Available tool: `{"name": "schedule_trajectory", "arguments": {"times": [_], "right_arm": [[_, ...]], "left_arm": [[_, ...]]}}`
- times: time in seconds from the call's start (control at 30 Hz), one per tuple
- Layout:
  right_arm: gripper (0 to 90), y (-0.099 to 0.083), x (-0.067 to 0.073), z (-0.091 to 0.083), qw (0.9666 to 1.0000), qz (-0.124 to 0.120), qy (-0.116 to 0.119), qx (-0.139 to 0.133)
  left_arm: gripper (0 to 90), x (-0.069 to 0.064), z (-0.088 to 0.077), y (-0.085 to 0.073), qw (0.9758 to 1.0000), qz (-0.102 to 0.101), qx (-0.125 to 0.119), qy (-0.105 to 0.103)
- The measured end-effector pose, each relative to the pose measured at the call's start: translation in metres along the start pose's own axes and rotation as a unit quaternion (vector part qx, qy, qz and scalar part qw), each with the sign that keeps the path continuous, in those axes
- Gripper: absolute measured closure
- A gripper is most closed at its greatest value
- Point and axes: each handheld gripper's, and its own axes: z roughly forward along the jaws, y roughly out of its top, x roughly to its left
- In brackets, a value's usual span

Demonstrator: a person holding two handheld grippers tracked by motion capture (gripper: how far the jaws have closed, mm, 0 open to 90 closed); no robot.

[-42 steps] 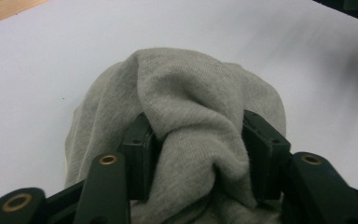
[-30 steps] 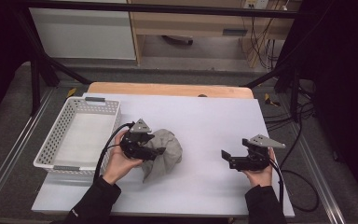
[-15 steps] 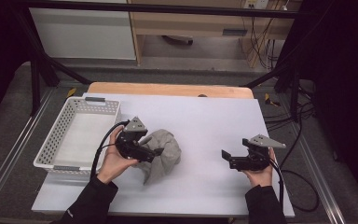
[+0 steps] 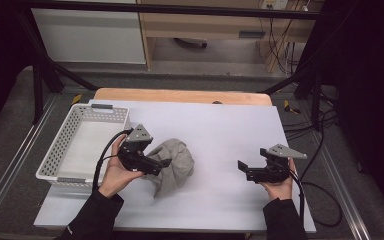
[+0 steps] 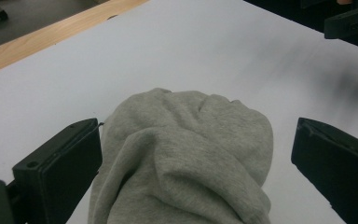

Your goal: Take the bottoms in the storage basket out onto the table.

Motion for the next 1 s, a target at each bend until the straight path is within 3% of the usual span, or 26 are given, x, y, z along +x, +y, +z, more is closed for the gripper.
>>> {"name": "schedule_trajectory", "arguments": {"times": [0.53, 1.0], "right_arm": [[0.1, 0.000, 0.000, 0.000, 1.0000, -0.001, 0.001, 0.000], [0.1, 0.000, 0.000, 0.001, 1.0000, -0.003, 0.001, 0.002]], "left_arm": [[2.2, 0.008, -0.020, -0.010, 0.9999, -0.004, -0.010, 0.001], [3.4, 0.023, -0.034, -0.027, 0.9997, -0.013, -0.010, 0.016]]}}
